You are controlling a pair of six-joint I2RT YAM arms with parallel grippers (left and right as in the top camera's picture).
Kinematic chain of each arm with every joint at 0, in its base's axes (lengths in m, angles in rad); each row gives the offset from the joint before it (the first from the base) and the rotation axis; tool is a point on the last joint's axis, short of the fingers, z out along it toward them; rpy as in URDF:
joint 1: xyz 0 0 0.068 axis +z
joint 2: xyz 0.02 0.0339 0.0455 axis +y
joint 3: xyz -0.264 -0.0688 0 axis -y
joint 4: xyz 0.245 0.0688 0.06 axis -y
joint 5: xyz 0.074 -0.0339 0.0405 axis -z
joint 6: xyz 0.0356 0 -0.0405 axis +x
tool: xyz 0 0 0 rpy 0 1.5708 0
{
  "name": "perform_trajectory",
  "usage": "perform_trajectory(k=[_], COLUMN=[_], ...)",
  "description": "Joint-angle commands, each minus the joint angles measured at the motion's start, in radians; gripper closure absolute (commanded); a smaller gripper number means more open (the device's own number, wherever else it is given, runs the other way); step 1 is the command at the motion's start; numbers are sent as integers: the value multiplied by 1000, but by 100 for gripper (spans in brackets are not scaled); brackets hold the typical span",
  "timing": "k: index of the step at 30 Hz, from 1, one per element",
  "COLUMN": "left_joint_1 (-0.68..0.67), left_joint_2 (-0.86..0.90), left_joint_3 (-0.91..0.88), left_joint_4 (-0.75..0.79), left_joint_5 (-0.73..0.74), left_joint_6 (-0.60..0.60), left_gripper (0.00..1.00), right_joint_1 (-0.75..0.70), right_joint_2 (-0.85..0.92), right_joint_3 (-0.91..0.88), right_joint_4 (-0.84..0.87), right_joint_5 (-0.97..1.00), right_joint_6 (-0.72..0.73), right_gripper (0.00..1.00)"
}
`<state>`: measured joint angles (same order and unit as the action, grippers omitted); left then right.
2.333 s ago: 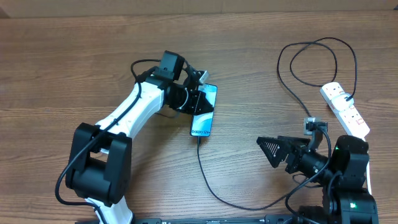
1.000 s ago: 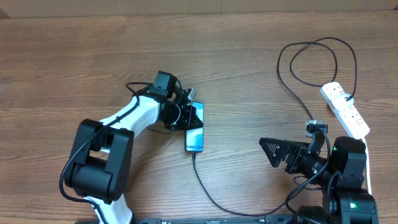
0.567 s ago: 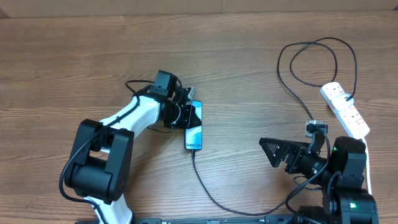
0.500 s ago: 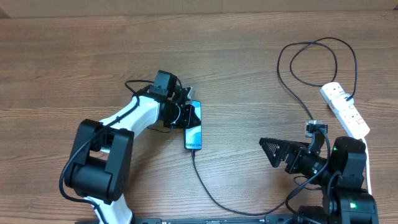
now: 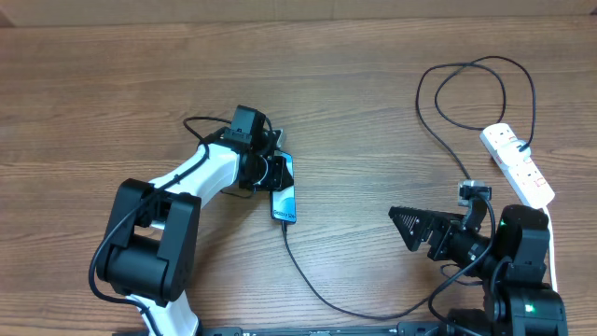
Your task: Plug charger to phone and switch on socket
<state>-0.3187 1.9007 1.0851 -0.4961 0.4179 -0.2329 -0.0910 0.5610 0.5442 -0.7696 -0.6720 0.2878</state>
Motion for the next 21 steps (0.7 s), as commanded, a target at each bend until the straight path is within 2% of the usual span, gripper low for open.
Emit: perform_trajectory(k=[1, 7, 13, 21], left_joint_1=[4, 4, 4, 5], left_joint_2=[-4, -4, -4, -4], left_joint_3=[-2, -2, -2, -2], left_joint_4=[2, -1, -3, -5], left_joint_5=[-33, -32, -31, 22], left_joint_6=[15, 13, -38, -61], left_gripper=[77, 76, 75, 69], right_joint_1=[-4, -4, -4, -4], right_joint_2=[-5, -5, -5, -5], right_joint_3=[13, 13, 13, 13], right_joint_4=[4, 4, 4, 4], right_joint_5=[10, 10, 10, 10], right_joint_6=[-2, -2, -2, -2], right_gripper=[0, 0, 0, 0])
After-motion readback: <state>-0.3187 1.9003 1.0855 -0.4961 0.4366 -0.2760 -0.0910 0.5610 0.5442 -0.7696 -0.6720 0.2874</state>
